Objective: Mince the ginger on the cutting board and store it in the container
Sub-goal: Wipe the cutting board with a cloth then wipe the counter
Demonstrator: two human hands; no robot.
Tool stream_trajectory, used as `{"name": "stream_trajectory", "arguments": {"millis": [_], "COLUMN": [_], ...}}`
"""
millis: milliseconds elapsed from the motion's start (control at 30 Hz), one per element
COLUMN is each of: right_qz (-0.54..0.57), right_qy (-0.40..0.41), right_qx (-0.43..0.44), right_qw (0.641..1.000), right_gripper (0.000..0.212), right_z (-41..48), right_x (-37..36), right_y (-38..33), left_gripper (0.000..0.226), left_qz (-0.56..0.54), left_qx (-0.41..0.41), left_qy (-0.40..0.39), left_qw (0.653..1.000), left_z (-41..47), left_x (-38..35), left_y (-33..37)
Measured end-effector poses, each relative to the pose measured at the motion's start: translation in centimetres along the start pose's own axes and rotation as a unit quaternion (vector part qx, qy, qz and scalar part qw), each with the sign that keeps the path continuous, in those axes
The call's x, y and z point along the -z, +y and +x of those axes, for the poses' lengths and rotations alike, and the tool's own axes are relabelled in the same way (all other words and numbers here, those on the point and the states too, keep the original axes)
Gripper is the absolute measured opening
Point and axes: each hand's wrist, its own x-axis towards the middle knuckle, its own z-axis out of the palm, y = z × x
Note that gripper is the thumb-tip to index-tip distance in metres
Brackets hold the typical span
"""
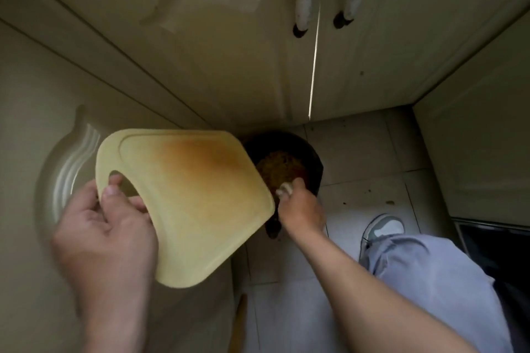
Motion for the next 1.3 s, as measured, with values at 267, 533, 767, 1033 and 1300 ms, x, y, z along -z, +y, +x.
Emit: {"name": "stream_trajectory", "arguments": {"millis": [267, 533, 767, 1033, 1300], "right_qz": [0.133, -0.041, 0.087, -0.059, 0.069], "right_qy": [0.093, 0.04, 0.157, 0.036, 0.039], "right_qx": [0.416, 0.059, 0.401, 0.065, 0.269], "right_qw": [0.895, 0.997, 0.898, 0.996, 0.96], "right_gripper": [0.032, 0.022, 0.034, 0.022, 0.025], "right_z": [-12.9, -2.4, -7.6, 0.3, -8.8], "right_x": [0.3, 2.8, 2.2, 4.5, 3.7], "right_y": [-8.0, -2.9, -11.7, -4.2, -11.7], "left_gripper": [0.035, 0.028, 0.035, 0.026, 0.027], "left_qz": [-0.003, 0.016, -0.038, 0.02, 0.036], "left_qx": [-0.016, 0.035, 0.033, -0.048, -0.055], "left_qy": [-0.036, -0.003, -0.023, -0.08, -0.1], "left_qw": [0.999, 0.999, 0.998, 0.995, 0.993], "left_z": [-0.6, -0.1, -1.2, -0.7, -1.4], "left_x": [-1.1, -0.1, -1.4, -0.3, -1.6], "left_y": [0.4, -1.3, 0.2, -0.7, -0.6]}}
